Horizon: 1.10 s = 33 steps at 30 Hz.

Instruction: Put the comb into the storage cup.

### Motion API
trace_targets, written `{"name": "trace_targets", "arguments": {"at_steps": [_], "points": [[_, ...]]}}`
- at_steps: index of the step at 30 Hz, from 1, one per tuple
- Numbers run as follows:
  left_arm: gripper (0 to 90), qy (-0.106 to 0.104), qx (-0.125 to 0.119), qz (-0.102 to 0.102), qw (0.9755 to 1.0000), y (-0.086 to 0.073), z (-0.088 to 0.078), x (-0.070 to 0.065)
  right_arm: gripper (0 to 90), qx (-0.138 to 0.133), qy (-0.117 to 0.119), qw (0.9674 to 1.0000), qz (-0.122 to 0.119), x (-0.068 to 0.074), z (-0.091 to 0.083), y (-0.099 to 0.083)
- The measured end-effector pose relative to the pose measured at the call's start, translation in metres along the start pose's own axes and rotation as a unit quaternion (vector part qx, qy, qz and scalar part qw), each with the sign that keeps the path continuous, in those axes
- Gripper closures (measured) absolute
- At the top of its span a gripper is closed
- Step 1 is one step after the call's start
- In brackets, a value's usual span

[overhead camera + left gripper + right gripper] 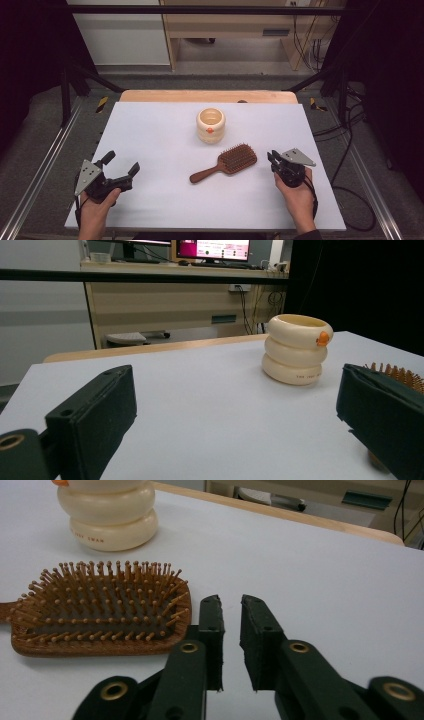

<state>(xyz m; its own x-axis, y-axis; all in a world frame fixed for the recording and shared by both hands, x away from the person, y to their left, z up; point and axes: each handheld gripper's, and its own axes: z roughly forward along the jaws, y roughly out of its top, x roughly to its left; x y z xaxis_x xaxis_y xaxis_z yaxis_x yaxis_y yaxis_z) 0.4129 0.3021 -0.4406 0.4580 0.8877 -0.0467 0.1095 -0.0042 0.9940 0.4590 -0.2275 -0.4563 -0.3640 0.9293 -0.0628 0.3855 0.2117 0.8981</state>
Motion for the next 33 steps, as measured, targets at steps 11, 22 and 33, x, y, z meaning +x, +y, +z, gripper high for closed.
{"name": "trace_targets", "arguments": {"at_steps": [11, 22, 33], "points": [[3.1, 0.003, 0.006, 0.001, 1.0, -0.001, 0.0, 0.002, 90.0, 0.042, 0.012, 0.999, 0.007, -0.005, 0.03, 0.017], [3.2, -0.002, 0.007, 0.0, 1.0, 0.0, 0.002, 0.001, 90.0, 0.107, 0.037, 0.9933, 0.021, -0.007, 0.072, 0.025], [3.3, -0.007, 0.007, 0.004, 0.9999, 0.0, 0.002, -0.002, 90.0, 0.132, 0.064, 0.9889, 0.022, -0.006, 0.084, 0.02]]}}
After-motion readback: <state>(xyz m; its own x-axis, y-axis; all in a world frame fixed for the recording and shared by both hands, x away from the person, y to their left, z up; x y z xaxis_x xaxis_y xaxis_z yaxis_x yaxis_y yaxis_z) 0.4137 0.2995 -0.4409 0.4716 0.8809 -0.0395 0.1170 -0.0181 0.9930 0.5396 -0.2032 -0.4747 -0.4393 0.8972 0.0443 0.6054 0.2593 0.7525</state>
